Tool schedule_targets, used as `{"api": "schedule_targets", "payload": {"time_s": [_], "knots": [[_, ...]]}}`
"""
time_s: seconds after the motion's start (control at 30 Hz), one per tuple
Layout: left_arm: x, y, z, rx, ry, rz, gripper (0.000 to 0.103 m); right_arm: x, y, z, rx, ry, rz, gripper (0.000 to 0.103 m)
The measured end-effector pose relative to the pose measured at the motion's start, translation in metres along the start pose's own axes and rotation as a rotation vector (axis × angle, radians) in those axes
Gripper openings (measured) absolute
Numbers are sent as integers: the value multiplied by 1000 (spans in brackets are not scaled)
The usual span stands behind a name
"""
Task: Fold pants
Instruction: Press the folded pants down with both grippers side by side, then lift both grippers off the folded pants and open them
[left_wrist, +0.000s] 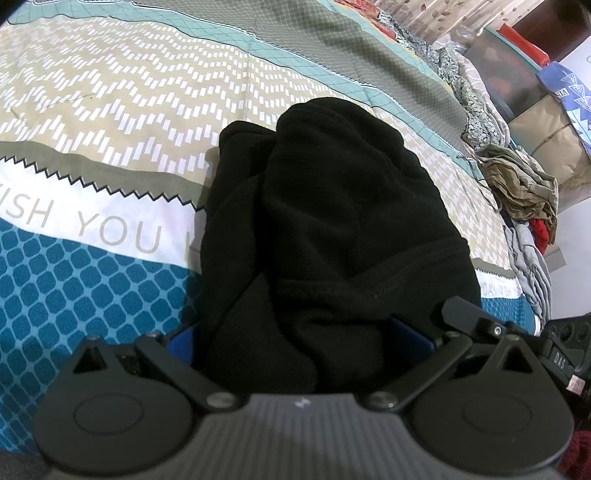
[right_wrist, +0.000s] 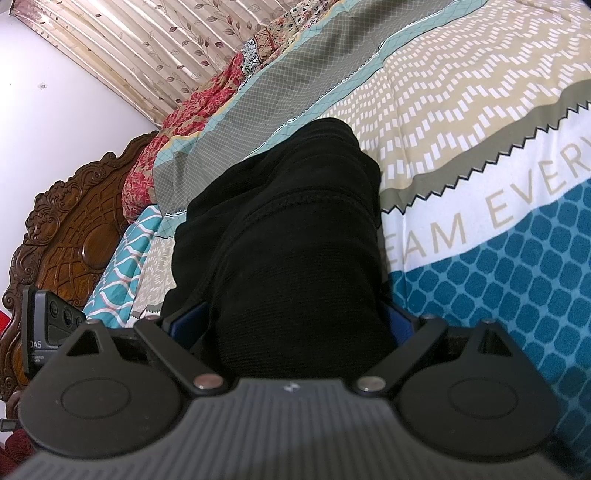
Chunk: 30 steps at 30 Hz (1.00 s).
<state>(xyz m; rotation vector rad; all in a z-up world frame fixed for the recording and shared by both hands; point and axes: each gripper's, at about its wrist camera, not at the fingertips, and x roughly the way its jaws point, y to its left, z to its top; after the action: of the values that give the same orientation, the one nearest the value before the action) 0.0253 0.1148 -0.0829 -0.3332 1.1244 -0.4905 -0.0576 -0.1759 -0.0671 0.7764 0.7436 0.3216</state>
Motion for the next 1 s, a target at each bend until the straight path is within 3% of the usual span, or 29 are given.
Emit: {"api": "schedule_targets", "payload": {"time_s": [0.4, 0.57, 0.67, 0.73, 0.8, 1.0], "knots": [[0, 0, 1, 6, -1, 1, 103, 1, 2, 0, -3, 3, -9, 97], [-1, 0, 1, 6, -6, 4, 103, 6, 14, -2, -58, 22, -55, 97], [-1, -2, -1, 11, -14, 10, 103, 9, 19, -1, -92, 32, -88, 95], [-1, -2, -2, 13, -20, 17, 103, 10, 22, -2, -104, 35, -111, 88], [-1, -6, -3, 18, -29, 31, 98, 9, 27, -2, -128, 40, -133, 80], [-11, -24, -5, 62, -63, 32, 59, 6, 54, -7, -309, 20, -193, 53]]}}
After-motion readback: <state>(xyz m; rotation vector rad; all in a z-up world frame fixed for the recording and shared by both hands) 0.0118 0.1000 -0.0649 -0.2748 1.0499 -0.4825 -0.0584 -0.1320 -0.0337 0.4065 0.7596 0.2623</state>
